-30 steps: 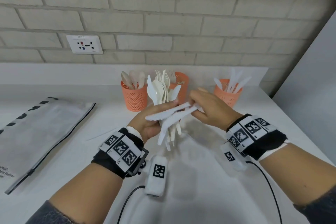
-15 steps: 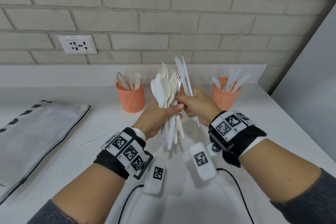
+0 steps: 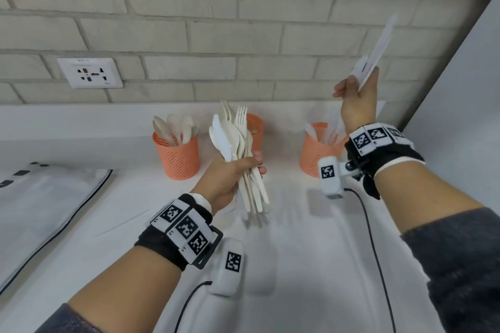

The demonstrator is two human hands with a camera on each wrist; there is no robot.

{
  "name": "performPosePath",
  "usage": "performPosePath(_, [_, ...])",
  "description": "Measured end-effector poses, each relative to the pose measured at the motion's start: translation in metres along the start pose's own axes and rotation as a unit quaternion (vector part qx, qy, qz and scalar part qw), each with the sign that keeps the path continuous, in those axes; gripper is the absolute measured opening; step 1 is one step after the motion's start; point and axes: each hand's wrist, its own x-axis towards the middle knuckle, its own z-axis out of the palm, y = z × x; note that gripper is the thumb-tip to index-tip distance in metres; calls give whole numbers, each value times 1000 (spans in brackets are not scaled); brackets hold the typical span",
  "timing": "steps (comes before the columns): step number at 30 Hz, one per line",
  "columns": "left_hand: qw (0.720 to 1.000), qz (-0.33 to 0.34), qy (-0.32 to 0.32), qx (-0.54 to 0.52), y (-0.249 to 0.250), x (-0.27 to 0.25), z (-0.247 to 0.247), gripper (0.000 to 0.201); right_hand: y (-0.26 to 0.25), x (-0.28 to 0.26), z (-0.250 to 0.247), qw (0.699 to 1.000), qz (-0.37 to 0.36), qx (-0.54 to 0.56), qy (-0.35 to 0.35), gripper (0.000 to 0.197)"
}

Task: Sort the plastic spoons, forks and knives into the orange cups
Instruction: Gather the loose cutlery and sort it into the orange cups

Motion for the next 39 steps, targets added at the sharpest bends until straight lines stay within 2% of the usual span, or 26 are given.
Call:
performPosePath(2, [1000, -2, -9, 4, -2, 3, 2, 15, 24, 6, 0, 999, 16, -35, -14, 17])
performPosePath(5, [1000, -10, -16, 4, -2, 6, 4, 13, 56, 6, 2, 995, 84, -40, -47, 24])
performPosePath(9, [999, -14, -43, -8, 1, 10, 2, 19, 75, 7, 5, 983, 160, -49, -80, 8])
performPosePath(11, [999, -15, -44, -6, 1, 11, 2, 20, 74, 8, 5, 976, 177, -73, -104, 7])
performPosePath(13, [999, -19, -32, -1, 1, 10, 3, 19, 69, 11, 4, 974, 152, -112, -127, 27])
performPosePath(15, [1000, -24, -16, 3, 0, 10, 6, 16, 55, 12, 3, 974, 79, -164, -132, 57])
performPosePath(16, [1000, -26, -6, 4, 0, 10, 6, 16, 48, 11, 3, 973, 29, -195, -124, 65])
performPosePath(17, [1000, -28, 9, 7, -1, 10, 7, 16, 38, 7, 4, 969, -22, -218, -112, 66])
performPosePath(19, [999, -22, 45, 17, -5, 12, 9, 15, 15, -6, 10, 966, -115, -206, -105, 45])
performPosePath(20, [998, -16, 62, 23, -7, 13, 10, 15, 3, -17, 15, 966, -143, -173, -127, 30])
performPosePath(22, [995, 8, 87, 41, -10, 13, 13, 16, -23, -47, 26, 955, -147, -119, -230, 7])
performPosePath(25, [987, 50, 104, 108, -14, 13, 17, 15, -42, -89, 40, 908, -96, -139, -383, 15])
performPosePath(27, [980, 81, 116, 139, -14, 11, 19, 18, -43, -106, 46, 884, -64, -168, -431, 20])
performPosePath(30, [975, 111, 144, 128, -15, 10, 22, 34, -39, -120, 53, 892, -72, -155, -418, 19])
performPosePath(33, [969, 124, 147, 157, -13, 6, 22, 28, -42, -127, 56, 914, -39, -121, -386, 13])
performPosePath(36, [970, 93, 107, 199, -16, 6, 12, 13, -54, -122, 54, 929, 9, -77, -363, 6])
performPosePath(39, [980, 50, 67, 181, -20, 4, 6, 17, -68, -99, 45, 960, -8, -31, -278, 5])
